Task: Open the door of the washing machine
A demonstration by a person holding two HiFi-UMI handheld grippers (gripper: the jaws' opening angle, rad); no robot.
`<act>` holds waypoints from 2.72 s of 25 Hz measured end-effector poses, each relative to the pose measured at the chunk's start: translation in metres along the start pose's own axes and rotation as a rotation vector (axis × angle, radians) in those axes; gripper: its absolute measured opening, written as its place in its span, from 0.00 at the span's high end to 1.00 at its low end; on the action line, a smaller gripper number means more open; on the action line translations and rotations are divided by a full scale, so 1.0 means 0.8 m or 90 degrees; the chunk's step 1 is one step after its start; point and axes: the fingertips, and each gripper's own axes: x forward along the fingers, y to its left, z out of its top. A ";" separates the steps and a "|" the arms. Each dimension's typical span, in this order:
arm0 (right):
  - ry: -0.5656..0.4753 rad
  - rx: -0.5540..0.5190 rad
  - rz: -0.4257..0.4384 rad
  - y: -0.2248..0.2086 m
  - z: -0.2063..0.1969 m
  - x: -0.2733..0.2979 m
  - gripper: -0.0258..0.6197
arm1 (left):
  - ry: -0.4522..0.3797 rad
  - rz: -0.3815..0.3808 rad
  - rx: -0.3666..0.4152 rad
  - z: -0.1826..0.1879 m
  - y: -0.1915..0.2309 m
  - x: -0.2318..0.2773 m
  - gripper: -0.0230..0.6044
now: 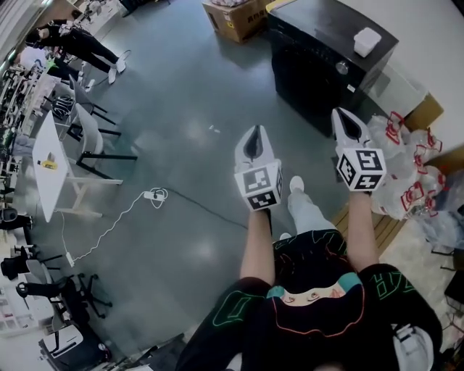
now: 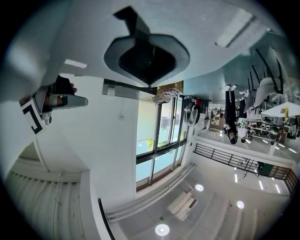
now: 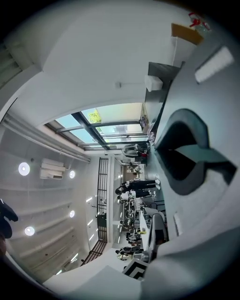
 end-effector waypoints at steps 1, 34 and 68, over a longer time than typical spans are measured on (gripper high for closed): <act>0.000 0.006 0.004 -0.002 0.000 0.018 0.96 | 0.002 0.004 0.005 0.003 0.007 0.015 0.95; -0.055 0.019 0.009 -0.188 0.099 0.437 0.96 | -0.010 0.005 0.069 0.108 0.062 0.456 0.95; 0.395 -0.028 -0.197 -0.281 -0.238 0.651 0.96 | 0.380 -0.377 0.089 -0.254 0.049 0.887 0.94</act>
